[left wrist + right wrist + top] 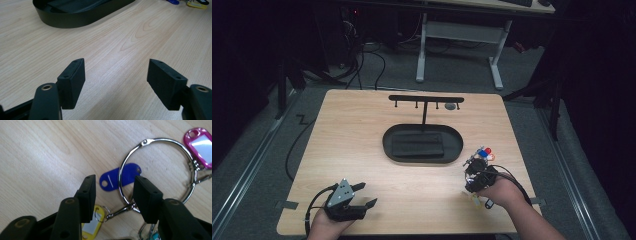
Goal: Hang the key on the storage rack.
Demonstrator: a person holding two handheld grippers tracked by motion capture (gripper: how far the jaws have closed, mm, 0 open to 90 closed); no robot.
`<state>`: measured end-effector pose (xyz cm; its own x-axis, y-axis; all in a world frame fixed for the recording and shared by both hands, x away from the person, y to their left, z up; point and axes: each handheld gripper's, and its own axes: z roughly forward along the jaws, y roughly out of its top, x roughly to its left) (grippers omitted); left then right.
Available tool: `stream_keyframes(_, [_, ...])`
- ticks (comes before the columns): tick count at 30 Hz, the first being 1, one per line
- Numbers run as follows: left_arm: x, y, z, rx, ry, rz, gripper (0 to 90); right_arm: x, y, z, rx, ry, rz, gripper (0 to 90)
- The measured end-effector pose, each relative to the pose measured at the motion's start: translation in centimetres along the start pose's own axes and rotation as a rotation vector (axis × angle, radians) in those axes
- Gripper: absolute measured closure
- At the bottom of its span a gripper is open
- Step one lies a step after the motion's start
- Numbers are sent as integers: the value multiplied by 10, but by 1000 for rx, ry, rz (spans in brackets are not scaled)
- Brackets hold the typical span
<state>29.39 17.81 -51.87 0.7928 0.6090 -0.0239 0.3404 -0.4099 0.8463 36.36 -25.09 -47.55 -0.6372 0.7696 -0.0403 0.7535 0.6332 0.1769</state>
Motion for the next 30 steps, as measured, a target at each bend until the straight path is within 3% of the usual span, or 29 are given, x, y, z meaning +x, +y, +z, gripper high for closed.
stream_keyframes(4, [-2,1,2,10,-9,21,315,-2,10,2,29,14,8,588])
stream_keyframes(5, [-3,1,3,11,-10,25,316,-6,14,4,23,12,-43,597])
stream_keyframes(6, [-3,2,3,10,-11,27,316,1,14,2,72,20,72,608])
stream_keyframes(7, [-3,2,3,11,-12,31,316,-8,17,6,40,24,-40,613])
stream_keyframes(8, [-3,2,4,16,-15,34,316,-9,18,7,44,29,-47,619])
stream_keyframes(9, [-4,2,4,14,-15,35,317,-3,20,6,87,29,39,631])
stream_keyframes(10, [-4,2,4,15,-16,36,317,-9,22,9,68,28,-32,649])
stream_keyframes(11, [-3,2,4,15,-18,36,317,-4,23,7,104,31,63,662])
stream_keyframes(12, [-3,2,4,15,-19,38,318,-12,25,11,70,34,-37,677])
stream_keyframes(13, [-3,3,4,14,-20,38,318,-6,26,9,109,40,62,686])
stream_keyframes(14, [-3,3,4,13,-20,39,318,-5,29,9,120,46,88,689])
stream_keyframes(15, [-3,3,4,15,-21,40,318,-11,31,12,102,45,21,692])
stream_keyframes(23, [-3,2,3,12,-18,44,319,-16,44,17,169,63,75,727])
stream_keyframes(24, [-3,2,3,11,-18,45,319,-17,45,18,175,59,53,734])
stream_keyframes(25, [-3,2,2,12,-18,44,320,-14,47,18,199,51,81,740])
stream_keyframes(27, [-3,2,2,9,-17,44,321,-13,51,20,208,25,40,751])
stream_keyframes(30, [-3,2,2,8,-17,46,322,-8,54,20,221,-10,52,767])
